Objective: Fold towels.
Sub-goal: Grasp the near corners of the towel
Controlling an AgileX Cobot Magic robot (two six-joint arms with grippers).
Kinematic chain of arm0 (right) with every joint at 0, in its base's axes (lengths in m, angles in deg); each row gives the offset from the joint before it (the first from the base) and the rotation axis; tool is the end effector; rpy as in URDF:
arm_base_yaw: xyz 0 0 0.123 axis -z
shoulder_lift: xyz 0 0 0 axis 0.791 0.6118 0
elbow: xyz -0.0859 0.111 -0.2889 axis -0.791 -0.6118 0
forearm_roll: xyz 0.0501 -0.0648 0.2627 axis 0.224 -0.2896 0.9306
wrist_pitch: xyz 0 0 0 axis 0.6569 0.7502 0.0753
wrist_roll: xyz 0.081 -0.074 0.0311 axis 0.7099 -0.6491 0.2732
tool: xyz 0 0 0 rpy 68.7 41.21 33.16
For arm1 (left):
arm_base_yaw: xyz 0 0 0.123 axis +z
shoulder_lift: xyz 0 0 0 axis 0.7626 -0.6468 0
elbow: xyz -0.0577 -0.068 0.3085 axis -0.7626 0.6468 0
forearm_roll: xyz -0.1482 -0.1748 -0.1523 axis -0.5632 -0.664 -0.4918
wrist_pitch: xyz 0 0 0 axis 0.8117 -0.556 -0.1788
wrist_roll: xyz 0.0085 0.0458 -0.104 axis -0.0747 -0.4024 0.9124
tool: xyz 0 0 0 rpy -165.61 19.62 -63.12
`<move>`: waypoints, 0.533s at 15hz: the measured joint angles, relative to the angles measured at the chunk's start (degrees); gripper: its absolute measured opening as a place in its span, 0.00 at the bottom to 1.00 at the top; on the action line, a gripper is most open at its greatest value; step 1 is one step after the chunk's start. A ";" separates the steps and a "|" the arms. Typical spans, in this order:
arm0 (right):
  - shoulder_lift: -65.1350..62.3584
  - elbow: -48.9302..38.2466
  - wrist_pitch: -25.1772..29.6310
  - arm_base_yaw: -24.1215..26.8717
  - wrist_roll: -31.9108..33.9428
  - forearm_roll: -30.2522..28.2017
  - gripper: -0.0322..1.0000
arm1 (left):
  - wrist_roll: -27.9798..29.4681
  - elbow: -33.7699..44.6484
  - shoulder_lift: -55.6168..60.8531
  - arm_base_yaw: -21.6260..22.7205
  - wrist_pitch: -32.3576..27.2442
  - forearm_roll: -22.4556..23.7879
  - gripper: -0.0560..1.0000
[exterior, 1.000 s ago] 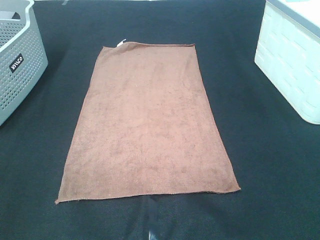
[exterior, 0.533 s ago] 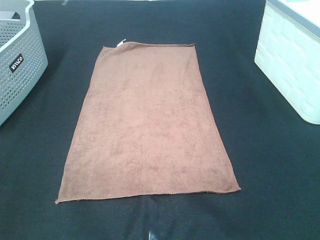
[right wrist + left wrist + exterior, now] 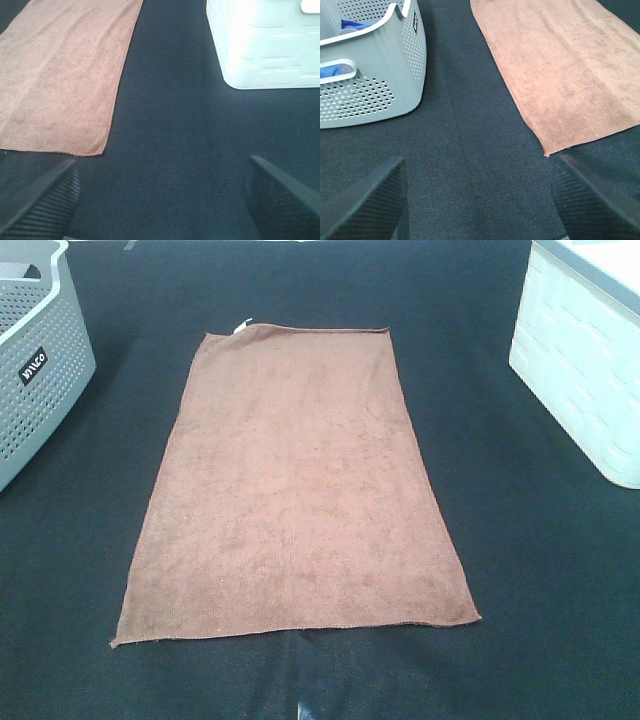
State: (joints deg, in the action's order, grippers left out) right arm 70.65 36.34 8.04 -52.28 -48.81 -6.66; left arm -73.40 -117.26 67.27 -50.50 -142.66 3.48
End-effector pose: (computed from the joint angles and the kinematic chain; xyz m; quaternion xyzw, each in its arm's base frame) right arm -0.0019 0.0091 0.2793 -0.0506 0.8497 0.0156 0.5247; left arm -0.0016 -0.0145 0.2795 0.1021 0.8428 -0.0187 0.5282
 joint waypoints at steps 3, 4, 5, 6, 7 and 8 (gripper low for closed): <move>0.00 0.00 0.00 0.00 0.00 0.00 0.84 | 0.00 0.00 0.00 0.00 0.00 0.00 0.77; 0.00 0.00 0.00 0.00 0.00 0.00 0.84 | 0.00 0.00 0.00 0.00 0.00 0.00 0.77; 0.00 0.00 0.00 0.00 0.00 0.00 0.84 | 0.00 0.00 0.00 0.00 0.00 0.00 0.77; 0.00 0.00 0.00 0.00 0.00 0.00 0.84 | 0.00 0.00 0.00 0.00 0.00 0.00 0.77; 0.00 0.00 0.00 0.00 0.00 0.00 0.84 | 0.00 0.00 0.00 0.00 0.00 0.00 0.77; 0.00 0.00 0.00 0.00 0.00 0.00 0.84 | 0.00 0.00 0.00 0.00 0.00 0.00 0.77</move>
State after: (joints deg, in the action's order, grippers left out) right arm 70.65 36.34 8.04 -52.28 -48.81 -6.66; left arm -73.40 -117.26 67.27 -50.50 -142.66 3.48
